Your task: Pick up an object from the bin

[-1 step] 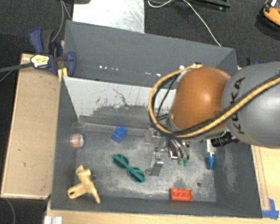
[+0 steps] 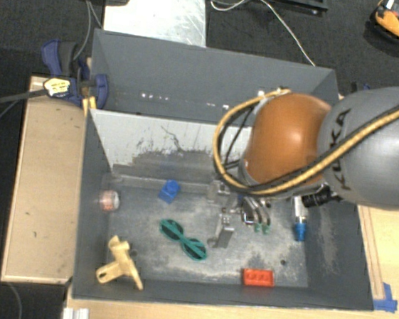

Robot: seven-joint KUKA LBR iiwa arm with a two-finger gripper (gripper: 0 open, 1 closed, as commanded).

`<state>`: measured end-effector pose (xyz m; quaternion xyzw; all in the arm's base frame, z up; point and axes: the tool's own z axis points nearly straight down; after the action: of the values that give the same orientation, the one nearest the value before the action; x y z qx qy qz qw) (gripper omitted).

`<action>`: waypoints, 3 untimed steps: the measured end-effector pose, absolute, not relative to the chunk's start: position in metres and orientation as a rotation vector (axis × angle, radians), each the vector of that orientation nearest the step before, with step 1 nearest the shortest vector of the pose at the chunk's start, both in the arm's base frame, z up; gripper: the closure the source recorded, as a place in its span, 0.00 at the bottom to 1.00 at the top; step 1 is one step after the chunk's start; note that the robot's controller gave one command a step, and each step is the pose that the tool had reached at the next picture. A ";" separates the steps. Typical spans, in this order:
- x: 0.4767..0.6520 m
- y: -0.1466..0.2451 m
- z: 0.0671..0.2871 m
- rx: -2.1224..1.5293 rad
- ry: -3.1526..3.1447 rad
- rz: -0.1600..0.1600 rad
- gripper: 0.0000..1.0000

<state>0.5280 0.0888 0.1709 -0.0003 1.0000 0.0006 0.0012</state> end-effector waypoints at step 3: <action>0.540 0.130 0.085 -0.522 3.092 0.004 0.00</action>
Offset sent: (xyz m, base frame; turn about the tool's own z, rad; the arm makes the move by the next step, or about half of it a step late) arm 0.0015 0.0790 -0.0612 0.0040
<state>0.5405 0.1297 0.0854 -0.1664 0.9861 0.0014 0.0028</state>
